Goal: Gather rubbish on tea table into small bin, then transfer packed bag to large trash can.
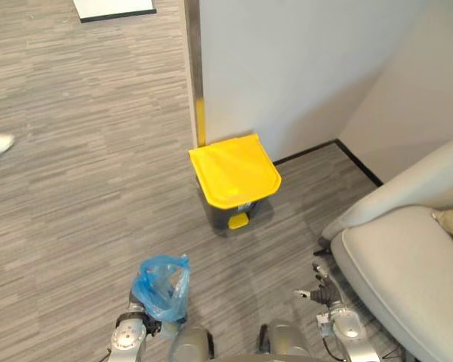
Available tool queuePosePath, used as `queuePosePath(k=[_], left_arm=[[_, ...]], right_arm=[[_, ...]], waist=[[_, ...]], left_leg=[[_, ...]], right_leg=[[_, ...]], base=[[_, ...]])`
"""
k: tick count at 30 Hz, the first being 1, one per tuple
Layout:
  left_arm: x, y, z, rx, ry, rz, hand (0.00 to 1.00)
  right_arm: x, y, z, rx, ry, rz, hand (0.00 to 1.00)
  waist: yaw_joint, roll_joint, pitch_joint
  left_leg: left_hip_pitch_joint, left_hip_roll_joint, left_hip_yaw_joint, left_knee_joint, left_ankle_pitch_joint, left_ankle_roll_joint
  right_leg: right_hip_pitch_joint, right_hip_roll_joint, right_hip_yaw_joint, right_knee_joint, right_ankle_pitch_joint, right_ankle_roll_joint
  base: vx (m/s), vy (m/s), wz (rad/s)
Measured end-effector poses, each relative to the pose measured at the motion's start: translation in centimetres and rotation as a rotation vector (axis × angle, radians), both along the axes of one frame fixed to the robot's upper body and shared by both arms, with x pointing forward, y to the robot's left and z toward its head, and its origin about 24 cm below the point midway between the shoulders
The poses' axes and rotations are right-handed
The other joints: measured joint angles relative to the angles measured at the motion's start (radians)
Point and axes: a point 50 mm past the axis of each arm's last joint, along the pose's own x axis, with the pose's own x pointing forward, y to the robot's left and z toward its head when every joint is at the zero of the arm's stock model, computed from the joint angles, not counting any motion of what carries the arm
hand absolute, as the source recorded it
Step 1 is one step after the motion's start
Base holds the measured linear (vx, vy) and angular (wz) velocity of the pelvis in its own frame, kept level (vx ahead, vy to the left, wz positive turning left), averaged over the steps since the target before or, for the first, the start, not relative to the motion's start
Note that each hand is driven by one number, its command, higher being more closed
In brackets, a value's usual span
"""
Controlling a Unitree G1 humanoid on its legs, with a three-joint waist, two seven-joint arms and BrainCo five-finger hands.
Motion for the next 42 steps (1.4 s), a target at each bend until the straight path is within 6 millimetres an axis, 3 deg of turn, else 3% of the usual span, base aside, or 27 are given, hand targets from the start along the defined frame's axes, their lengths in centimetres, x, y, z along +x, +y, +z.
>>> queuePosePath(k=[2,3,4,5,7,10,11,12,13,15,16,17,19,21,24,31,35,37,40,41,42], left_arm=[[0.6,-0.1,0.2,-0.002,-0.015,-0.002,1.00],[0.5,0.0,0.2,-0.001,-0.015,0.001,1.00],[0.5,0.0,0.2,-0.001,-0.015,0.001,1.00],[0.4,-0.4,-0.2,-0.018,0.001,0.007,1.00],[0.1,-0.7,-0.5,-0.038,0.009,0.023,1.00],[0.3,-1.6,-0.6,-0.069,0.002,0.022,1.00],[0.3,-2.0,-0.6,-0.082,-0.001,0.023,1.00],[0.2,-2.2,-0.7,-0.089,0.001,0.021,1.00],[0.2,-2.3,-0.7,-0.091,-0.001,0.020,1.00],[0.4,-2.3,-0.7,-0.091,-0.003,0.016,1.00],[0.3,-2.4,-0.7,-0.091,-0.001,0.016,1.00],[0.1,-2.3,-1.0,-0.089,0.016,0.012,1.00],[-0.1,-2.0,-1.1,-0.074,0.030,0.003,1.00],[-0.3,-2.0,-1.2,-0.072,0.038,0.004,1.00],[-0.5,-1.4,-1.5,-0.056,0.057,0.002,1.00],[-1.6,-0.5,-2.2,-0.040,0.107,0.022,1.00],[-1.8,-0.4,-2.2,-0.040,0.111,0.032,1.00],[-2.0,-0.3,-2.3,-0.040,0.113,0.035,1.00],[-2.2,-0.6,-2.0,-0.042,0.104,0.024,1.00],[-2.1,-0.6,-1.8,-0.040,0.092,0.021,1.00],[-2.1,-0.6,-1.6,-0.034,0.088,0.015,1.00]], right_arm=[[0.0,-0.1,0.0,-0.001,0.002,-0.002,0.00],[-0.2,-0.2,-0.2,-0.004,0.010,-0.010,0.00],[-0.3,-0.3,-0.2,-0.005,0.012,-0.011,0.00],[-0.7,-0.8,-0.5,-0.014,0.036,-0.022,0.00],[-0.5,-0.9,-0.4,-0.017,0.032,-0.023,0.00],[-1.3,-1.1,-0.4,-0.012,0.034,-0.046,0.00],[-1.5,-1.2,-0.4,-0.007,0.030,-0.057,0.00],[-1.4,-1.3,-0.3,0.001,0.019,-0.079,0.00],[-1.3,-1.4,-0.2,0.005,0.012,-0.089,0.00],[-1.2,-2.0,0.0,0.017,-0.006,-0.143,0.00],[-1.4,-2.3,-0.1,0.017,-0.005,-0.166,0.00],[-1.9,-2.6,-0.4,0.020,0.017,-0.196,0.00],[-2.6,-2.3,-1.0,0.033,0.052,-0.207,0.00],[-2.7,-2.4,-1.1,0.034,0.055,-0.209,0.00],[-2.7,-2.3,-1.4,0.043,0.068,-0.213,0.00],[-4.4,-3.3,-2.6,0.034,0.160,-0.257,0.00],[-3.5,-3.5,-2.3,0.028,0.145,-0.249,0.00],[-3.0,-3.4,-2.2,0.029,0.133,-0.244,0.00],[-2.6,-3.4,-1.8,0.025,0.109,-0.243,0.00],[-2.7,-3.4,-1.6,0.025,0.100,-0.242,0.00],[-2.9,-3.2,-1.8,0.030,0.109,-0.246,0.00]], waist=[[-0.001,0.003,0.002],[0.001,-0.004,-0.002],[0.000,-0.005,-0.003],[-0.001,0.008,-0.009],[0.001,0.029,-0.016],[-0.001,0.050,-0.014],[0.008,0.049,-0.013],[0.011,0.047,-0.015],[0.013,0.045,-0.018],[0.029,0.056,-0.023],[0.028,0.067,-0.029],[0.026,0.072,-0.037],[0.025,0.027,-0.049],[0.026,0.020,-0.054],[0.026,0.020,-0.055],[0.014,0.028,-0.058],[0.025,0.038,-0.055],[0.028,0.043,-0.053],[0.027,0.039,-0.039],[0.023,0.033,-0.014],[0.017,0.043,-0.004]], left_leg=[[0.035,0.013,-0.021,-0.021,-0.003,-0.005],[0.056,0.014,-0.047,-0.016,-0.018,-0.038],[0.058,0.014,-0.052,-0.013,-0.023,-0.046],[0.077,0.025,-0.089,0.005,-0.048,-0.086],[0.074,0.052,-0.100,0.023,-0.003,-0.147],[0.020,0.069,-0.086,0.221,0.075,-0.169],[-0.040,0.110,-0.045,0.356,0.074,-0.159],[-0.080,0.145,0.019,0.389,0.041,-0.122],[-0.098,0.152,0.037,0.377,0.034,-0.111],[-0.149,0.176,0.090,0.225,0.033,-0.106],[-0.148,0.179,0.103,0.099,0.089,-0.120],[-0.142,0.175,0.103,0.024,0.119,-0.116],[-0.117,0.121,0.117,-0.017,0.125,-0.108],[-0.109,0.108,0.130,-0.018,0.124,-0.108],[-0.095,0.097,0.148,-0.041,0.124,-0.107],[-0.084,0.109,0.158,-0.058,0.124,-0.108],[-0.110,0.125,0.161,-0.029,0.100,-0.099],[-0.129,0.135,0.158,0.020,0.058,-0.095],[-0.136,0.130,0.153,0.112,-0.039,-0.075],[-0.102,0.110,0.146,0.113,-0.052,-0.055],[-0.082,0.106,0.137,0.117,-0.060,-0.042]], right_leg=[[-0.023,0.030,0.006,-0.196,0.017,-0.009],[-0.009,0.061,0.035,-0.422,0.132,-0.034],[-0.009,0.063,0.038,-0.433,0.165,-0.037],[0.022,0.072,0.029,-0.445,0.263,-0.067],[0.054,0.069,-0.012,-0.444,0.218,-0.089],[0.160,0.064,-0.066,-0.488,0.183,-0.095],[0.227,0.062,-0.079,-0.528,0.180,-0.098],[0.271,0.058,-0.081,-0.554,0.180,-0.098],[0.280,0.055,-0.082,-0.563,0.180,-0.098],[0.295,0.050,-0.084,-0.592,0.179,-0.092],[0.297,0.050,-0.089,-0.593,0.171,-0.070],[0.299,0.054,-0.083,-0.586,0.148,-0.033],[0.297,0.008,-0.074,-0.590,0.142,-0.022],[0.298,-0.004,-0.055,-0.594,0.139,-0.016],[0.298,-0.011,-0.034,-0.613,0.146,0.006],[0.292,0.011,-0.007,-0.631,0.156,-0.002],[0.270,0.025,0.031,-0.649,0.183,0.000],[0.250,0.028,0.047,-0.615,0.174,0.010],[0.174,-0.010,0.054,-0.391,0.105,0.030],[0.100,-0.034,0.045,-0.206,0.097,0.017],[0.069,-0.039,0.037,-0.167,0.078,0.001]], base=[[0.43,-0.082,0.44],[0.41,-0.121,0.40],[0.51,-0.136,0.68],[0.41,-0.108,0.47],[0.43,-0.159,0.54],[0.31,-0.126,0.61],[0.29,-0.039,0.43],[0.27,-0.016,0.33],[0.22,0.012,0.09],[0.15,0.067,-0.05],[0.15,0.157,0.04],[0.18,0.185,0.13],[0.16,0.165,0.11],[0.10,0.118,-0.08],[0.04,0.036,-0.17],[0.01,-0.025,-0.13],[-0.01,0.024,-0.31],[-0.04,0.083,-0.30],[-0.04,0.131,-0.06],[0.00,0.096,0.15],[0.05,0.057,0.28]])
